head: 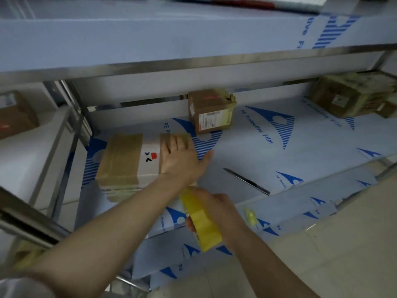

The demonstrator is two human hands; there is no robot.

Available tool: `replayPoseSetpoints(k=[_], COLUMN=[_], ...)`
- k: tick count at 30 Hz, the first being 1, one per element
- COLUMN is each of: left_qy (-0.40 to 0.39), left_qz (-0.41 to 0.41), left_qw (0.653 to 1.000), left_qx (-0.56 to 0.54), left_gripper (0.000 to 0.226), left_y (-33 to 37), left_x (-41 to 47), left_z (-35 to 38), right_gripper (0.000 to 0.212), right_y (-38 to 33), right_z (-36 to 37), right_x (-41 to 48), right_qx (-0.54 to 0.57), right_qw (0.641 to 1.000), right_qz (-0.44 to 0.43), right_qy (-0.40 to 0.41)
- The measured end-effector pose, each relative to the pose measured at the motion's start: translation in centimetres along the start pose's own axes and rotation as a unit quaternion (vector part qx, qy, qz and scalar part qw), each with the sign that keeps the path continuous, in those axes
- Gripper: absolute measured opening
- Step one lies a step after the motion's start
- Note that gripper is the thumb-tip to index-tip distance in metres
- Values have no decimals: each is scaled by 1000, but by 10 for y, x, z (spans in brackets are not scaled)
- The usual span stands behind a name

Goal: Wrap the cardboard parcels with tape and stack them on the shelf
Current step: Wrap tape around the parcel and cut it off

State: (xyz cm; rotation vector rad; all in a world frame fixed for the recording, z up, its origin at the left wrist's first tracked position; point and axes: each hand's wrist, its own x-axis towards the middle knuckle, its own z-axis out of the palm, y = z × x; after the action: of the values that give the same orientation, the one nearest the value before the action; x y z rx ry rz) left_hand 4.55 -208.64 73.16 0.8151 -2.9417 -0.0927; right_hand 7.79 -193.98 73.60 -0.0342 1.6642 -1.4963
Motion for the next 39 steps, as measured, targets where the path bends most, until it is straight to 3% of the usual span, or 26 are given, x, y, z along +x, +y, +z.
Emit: replayPoseSetpoints(k=[2,4,6,8,9,10,12,14,15,18,20,22,24,27,30,31,32,33,35,37,39], left_qy=[27,57,119,184,153,64,-185,-320,-326,-242,-215,-212,-210,-187,-172,-167,-164,-162,-164,-165,-162], left_qz=[47,58,0,-62,-94,-128,-166,-177,-182,-233,-264,-288,-304,-314,-317,-317,-317,-318,-315,-312,-309], left_qw=[995,953,885,866,870,881,892,863,834,691,653,644,651,670,689,695,699,700,700,700,702], left_qx=[-89,-291,-451,-461,-459,-452,-378,-350,-406,-640,-676,-676,-663,-646,-629,-623,-620,-619,-619,-621,-621], left_gripper=[63,36,28,31,35,39,55,72,70,39,27,15,14,13,12,12,13,13,13,13,12], left_y=[2,-3,-13,-23,-29,-33,-35,-31,-29,-20,-18,-17,-17,-14,-14,-15,-15,-15,-15,-16,-16], left_x=[14,15,9,-5,-13,-23,-46,-65,-69,-74,-75,-78,-79,-80,-78,-77,-76,-77,-76,-76,-75], left_z=[-6,-14,-23,-31,-35,-39,-45,-45,-42,-34,-32,-33,-33,-34,-32,-31,-31,-31,-31,-30,-30], right_gripper=[36,43,44,38,36,34,32,32,32,39,44,33,26,26,26,28,29,29,28,24,14], right_y=[-4,-8,-12,-18,-20,-21,-21,-18,-15,-14,-20,-26,-24,-5,3,2,-1,-5,-21,-42,-63], right_z=[2,4,3,-1,-2,-3,-3,2,4,-2,-25,-62,-98,-129,-134,-134,-133,-131,-116,-85,-47], right_x=[0,3,4,7,9,10,12,11,10,10,18,34,53,78,83,82,82,80,77,71,67], right_qx=[43,20,14,33,26,12,-5,-36,-60,-171,-194,-244,-361,-551,-677,-692,-688,-657,-517,-358,-305], right_qw=[999,1000,1000,999,999,999,998,997,995,979,967,935,885,796,681,664,668,698,807,888,904], right_qz=[14,10,6,3,-3,-11,-31,-59,-75,-113,-154,-211,-210,-156,-188,-193,-190,-182,-181,-221,-278], right_qy=[4,14,21,31,38,43,48,45,40,12,48,145,204,194,205,209,214,219,219,185,114])
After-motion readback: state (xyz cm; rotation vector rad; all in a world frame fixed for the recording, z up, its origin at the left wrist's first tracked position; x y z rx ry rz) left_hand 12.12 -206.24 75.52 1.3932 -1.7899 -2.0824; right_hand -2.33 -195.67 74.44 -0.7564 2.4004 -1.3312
